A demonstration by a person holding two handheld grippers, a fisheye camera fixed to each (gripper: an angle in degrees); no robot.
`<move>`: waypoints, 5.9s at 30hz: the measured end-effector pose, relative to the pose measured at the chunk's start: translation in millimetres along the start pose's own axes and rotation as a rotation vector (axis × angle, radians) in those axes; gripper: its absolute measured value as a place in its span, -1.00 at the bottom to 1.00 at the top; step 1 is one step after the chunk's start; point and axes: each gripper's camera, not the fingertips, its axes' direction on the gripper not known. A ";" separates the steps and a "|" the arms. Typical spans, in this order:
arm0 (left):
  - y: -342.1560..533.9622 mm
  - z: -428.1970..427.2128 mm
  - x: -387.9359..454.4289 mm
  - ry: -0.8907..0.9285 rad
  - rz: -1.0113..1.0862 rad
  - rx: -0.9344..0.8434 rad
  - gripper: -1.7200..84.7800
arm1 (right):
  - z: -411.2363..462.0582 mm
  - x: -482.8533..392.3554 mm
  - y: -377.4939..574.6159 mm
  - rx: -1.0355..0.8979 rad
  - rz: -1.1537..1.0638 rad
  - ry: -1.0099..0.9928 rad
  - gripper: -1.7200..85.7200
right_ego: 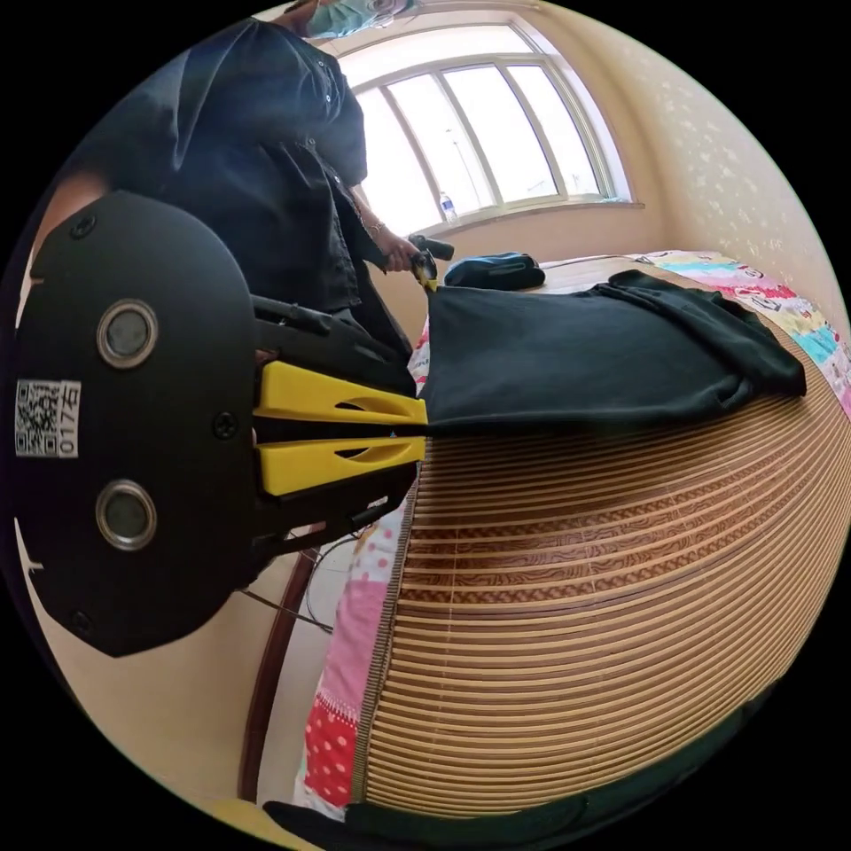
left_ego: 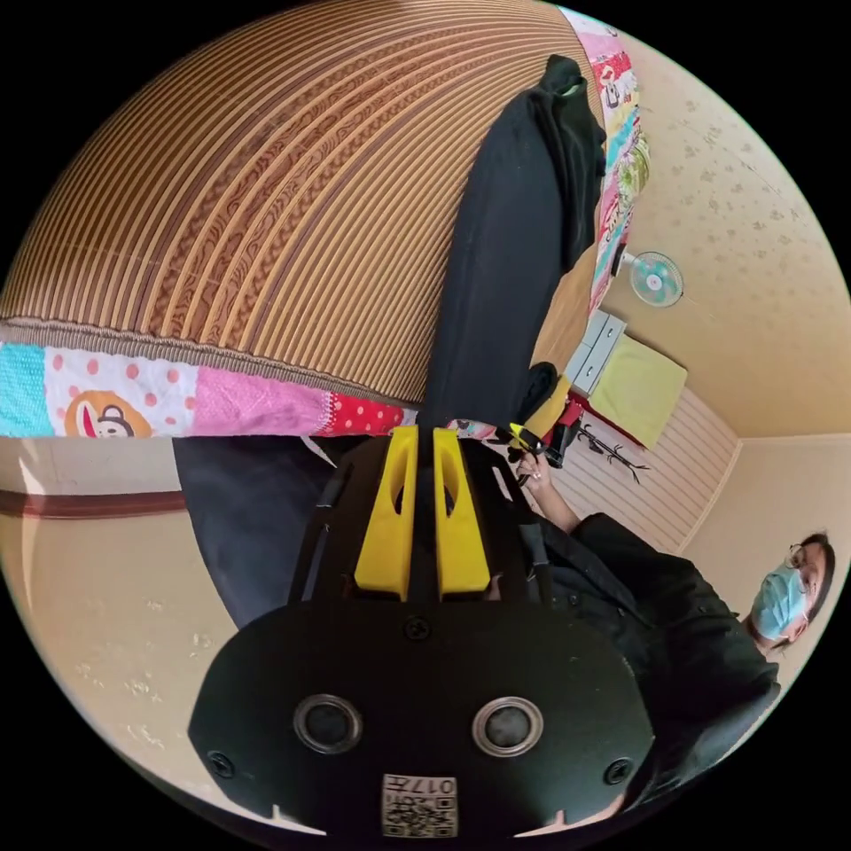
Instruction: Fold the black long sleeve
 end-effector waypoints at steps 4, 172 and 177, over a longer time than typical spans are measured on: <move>43.9 -28.6 -36.9 0.525 -0.069 0.155 -0.87 | -21.4 12.0 41.2 0.097 0.050 -0.267 -0.90; -340.1 287.9 139.9 0.053 0.411 -0.038 -0.79 | 97.8 172.1 -93.9 0.386 0.091 -0.677 -0.52; -338.4 268.1 140.0 0.255 0.357 -0.083 -0.80 | 103.3 181.9 -100.6 0.526 0.048 -0.899 -0.39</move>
